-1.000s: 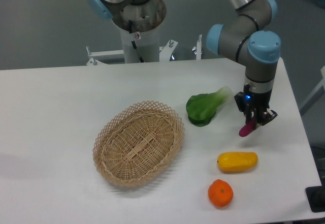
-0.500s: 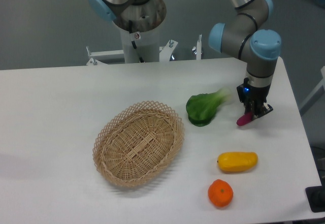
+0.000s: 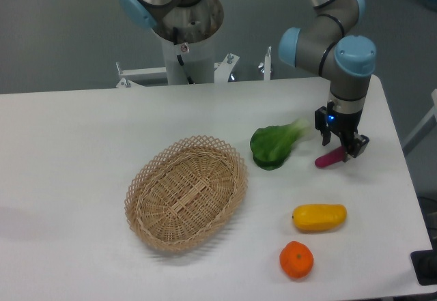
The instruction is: Place the sweet potato on the table
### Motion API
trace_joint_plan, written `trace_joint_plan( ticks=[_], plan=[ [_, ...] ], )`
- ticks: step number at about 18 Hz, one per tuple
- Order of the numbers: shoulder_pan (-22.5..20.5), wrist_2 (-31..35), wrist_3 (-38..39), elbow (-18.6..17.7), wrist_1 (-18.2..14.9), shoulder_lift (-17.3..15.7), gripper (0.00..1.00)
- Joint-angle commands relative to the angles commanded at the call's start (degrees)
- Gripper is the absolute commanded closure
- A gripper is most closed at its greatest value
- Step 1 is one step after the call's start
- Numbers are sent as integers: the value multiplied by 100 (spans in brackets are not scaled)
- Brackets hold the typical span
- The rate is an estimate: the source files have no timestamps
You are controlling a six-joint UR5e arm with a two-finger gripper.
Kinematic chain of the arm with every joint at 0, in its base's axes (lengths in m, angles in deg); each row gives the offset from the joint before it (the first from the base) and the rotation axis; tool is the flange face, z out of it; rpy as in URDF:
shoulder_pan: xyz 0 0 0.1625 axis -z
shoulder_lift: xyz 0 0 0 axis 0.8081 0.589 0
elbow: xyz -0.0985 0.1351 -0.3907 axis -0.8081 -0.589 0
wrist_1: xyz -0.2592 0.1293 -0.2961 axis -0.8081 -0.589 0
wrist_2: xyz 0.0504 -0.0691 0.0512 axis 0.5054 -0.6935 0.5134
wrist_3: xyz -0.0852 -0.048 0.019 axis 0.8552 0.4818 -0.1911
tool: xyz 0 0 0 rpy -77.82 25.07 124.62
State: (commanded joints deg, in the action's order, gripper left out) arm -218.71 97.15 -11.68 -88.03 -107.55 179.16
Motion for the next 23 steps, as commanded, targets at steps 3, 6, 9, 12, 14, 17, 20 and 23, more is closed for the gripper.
trace_joint_plan(
  ticks=[3,6,9,12,14,17,20,23],
  plan=[
    [18,0,-17,159,-26,-193,0],
    [0,0,-35,457,-96,-386,0],
    [-52,9,-44,896,-630,-545,0],
    [-263,0,-288,1389,-1570,-659,0],
    [-464,0,-937,1626,-2081,-703,0],
    [-860,-35,-1799,1715,-2521,-721,0],
    [-1124,-44,-2625,1759,-2795,-782,0],
    [-1151,-35,-2821,1759,-2804,-826,0]
  ],
)
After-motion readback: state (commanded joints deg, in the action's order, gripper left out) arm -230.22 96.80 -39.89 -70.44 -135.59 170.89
